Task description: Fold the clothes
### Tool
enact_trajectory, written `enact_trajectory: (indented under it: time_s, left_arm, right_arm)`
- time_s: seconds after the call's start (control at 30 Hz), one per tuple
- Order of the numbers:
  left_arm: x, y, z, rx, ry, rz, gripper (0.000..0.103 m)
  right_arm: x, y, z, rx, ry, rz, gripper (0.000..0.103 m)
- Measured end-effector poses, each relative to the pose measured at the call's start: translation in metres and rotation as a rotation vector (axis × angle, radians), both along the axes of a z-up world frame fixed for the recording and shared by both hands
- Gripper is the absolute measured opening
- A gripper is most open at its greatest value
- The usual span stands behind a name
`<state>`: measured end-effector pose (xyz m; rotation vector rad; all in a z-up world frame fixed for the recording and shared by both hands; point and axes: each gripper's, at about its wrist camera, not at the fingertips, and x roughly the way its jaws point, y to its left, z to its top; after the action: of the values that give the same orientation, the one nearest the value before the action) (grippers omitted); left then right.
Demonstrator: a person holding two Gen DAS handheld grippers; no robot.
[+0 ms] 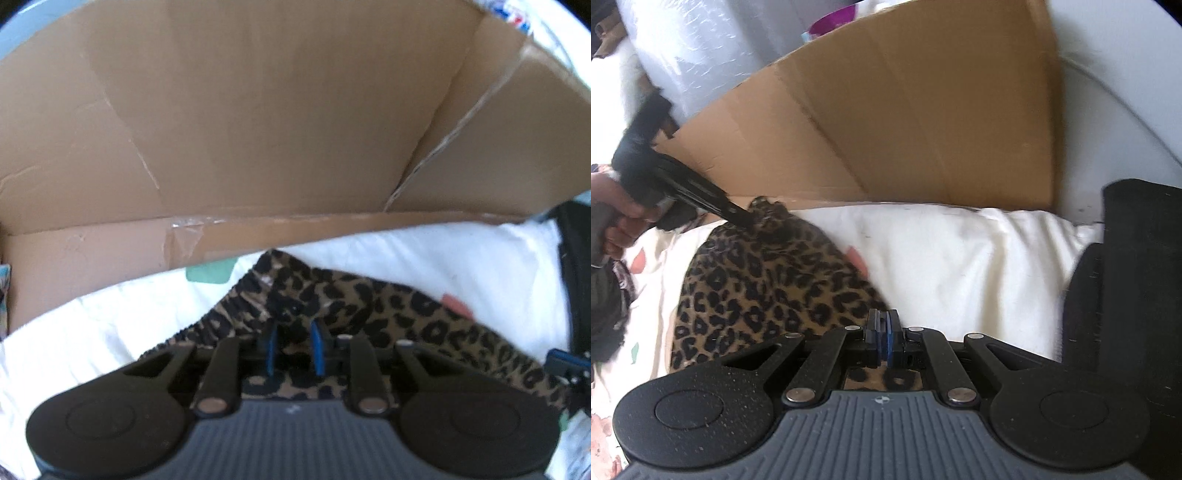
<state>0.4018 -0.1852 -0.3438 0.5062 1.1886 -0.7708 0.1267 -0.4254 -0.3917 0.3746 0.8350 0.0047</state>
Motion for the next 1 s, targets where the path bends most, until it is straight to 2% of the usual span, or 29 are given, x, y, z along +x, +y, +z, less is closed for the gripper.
enact_trajectory:
  time_s: [0.13, 0.2, 0.23, 0.27, 0.33, 0.47, 0.73, 0.8, 0.87, 1.0]
  left_arm:
    - [-0.001, -0.002, -0.009, 0.009, -0.019, -0.054, 0.035]
    - [-0.005, -0.003, -0.005, 0.021, -0.065, -0.097, 0.048]
    - [-0.007, -0.004, -0.004, 0.027, -0.088, -0.118, 0.061]
    - [-0.009, -0.004, -0.002, 0.035, -0.109, -0.139, 0.068]
    - [-0.010, -0.006, -0.005, 0.066, -0.123, -0.180, 0.071]
    - [-0.009, -0.009, -0.012, 0.119, -0.158, -0.236, 0.071]
    - [-0.013, -0.016, -0.017, 0.104, -0.182, -0.290, 0.071]
    - [-0.014, -0.017, -0.018, 0.100, -0.188, -0.303, 0.066]
    - [-0.015, -0.019, -0.019, 0.096, -0.195, -0.317, 0.055]
    - [-0.017, -0.022, -0.021, 0.088, -0.207, -0.343, 0.053]
  right_arm:
    - [0.009, 0.017, -0.006, -0.002, 0.010, 0.058, 0.002]
    - [0.012, 0.024, -0.012, -0.006, 0.020, 0.080, 0.004]
    - [0.013, 0.027, -0.015, -0.009, 0.028, 0.085, 0.004]
    - [0.013, 0.028, -0.017, -0.011, 0.034, 0.088, 0.005]
    - [0.013, 0.029, -0.020, -0.010, 0.042, 0.089, 0.005]
    - [0.013, 0.030, -0.026, -0.009, 0.059, 0.091, 0.005]
    - [0.011, 0.025, -0.037, -0.011, 0.086, 0.079, 0.007]
    - [0.012, 0.024, -0.038, -0.012, 0.091, 0.071, 0.008]
    - [0.012, 0.024, -0.037, -0.015, 0.092, 0.068, 0.008]
    - [0.012, 0.025, -0.034, -0.028, 0.095, 0.064, 0.008]
